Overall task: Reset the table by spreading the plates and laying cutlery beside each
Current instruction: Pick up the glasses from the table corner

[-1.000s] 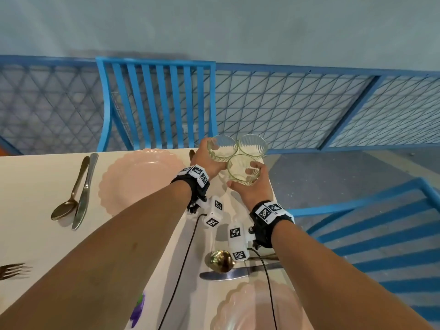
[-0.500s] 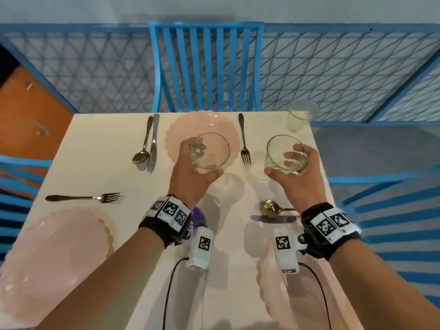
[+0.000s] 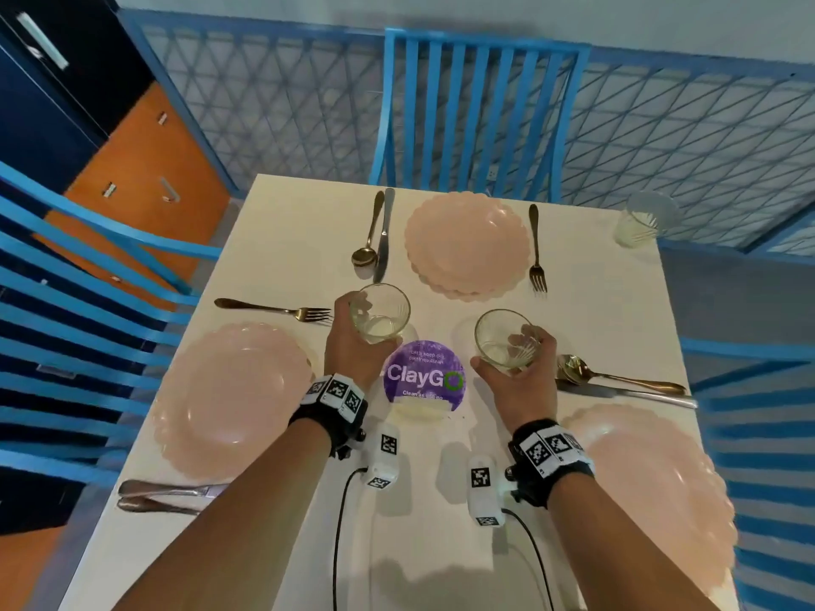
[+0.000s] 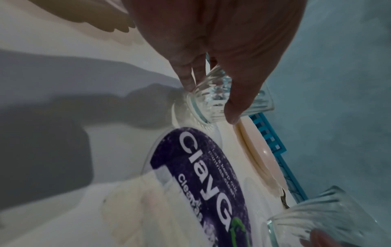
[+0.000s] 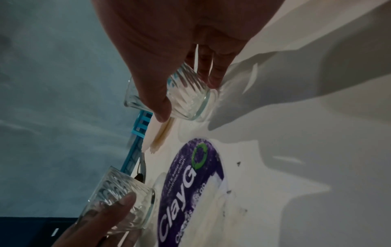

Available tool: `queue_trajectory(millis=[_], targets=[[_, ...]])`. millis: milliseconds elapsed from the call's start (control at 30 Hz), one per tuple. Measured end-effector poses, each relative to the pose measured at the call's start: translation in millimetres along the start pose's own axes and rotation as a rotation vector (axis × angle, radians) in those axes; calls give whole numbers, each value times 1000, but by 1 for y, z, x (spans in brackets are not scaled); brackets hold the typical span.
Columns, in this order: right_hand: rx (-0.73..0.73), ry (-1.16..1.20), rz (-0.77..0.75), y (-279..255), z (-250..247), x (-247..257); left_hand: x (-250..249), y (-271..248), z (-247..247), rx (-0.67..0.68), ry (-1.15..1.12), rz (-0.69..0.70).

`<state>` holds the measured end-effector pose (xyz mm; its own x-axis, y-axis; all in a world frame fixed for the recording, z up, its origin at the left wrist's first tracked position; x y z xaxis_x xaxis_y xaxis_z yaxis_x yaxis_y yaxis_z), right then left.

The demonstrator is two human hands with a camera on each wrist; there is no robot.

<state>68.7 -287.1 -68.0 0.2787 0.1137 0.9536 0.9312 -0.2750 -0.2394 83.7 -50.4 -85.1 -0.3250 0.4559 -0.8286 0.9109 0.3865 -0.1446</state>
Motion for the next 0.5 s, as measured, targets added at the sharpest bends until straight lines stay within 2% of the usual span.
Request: queue_trajectory(millis=[367,500], targets=[[3,-18,22,1,5,-5,0,-4,-1,-17,-8,-58],[63,-12,58,-4,0,1,-2,-7,-2,-8,-27,-67]])
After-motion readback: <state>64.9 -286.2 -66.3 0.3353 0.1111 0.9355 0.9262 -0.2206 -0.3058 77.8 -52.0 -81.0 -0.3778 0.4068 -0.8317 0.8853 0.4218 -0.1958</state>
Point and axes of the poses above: each hand's wrist, its own y-axis towards the middle knuckle, its own z-axis out of the palm, x = y × z, the point moved 1 cm from there along y, towards the middle knuckle, and after that the axes turned 10 degrees about y, right-handed, at the moved point
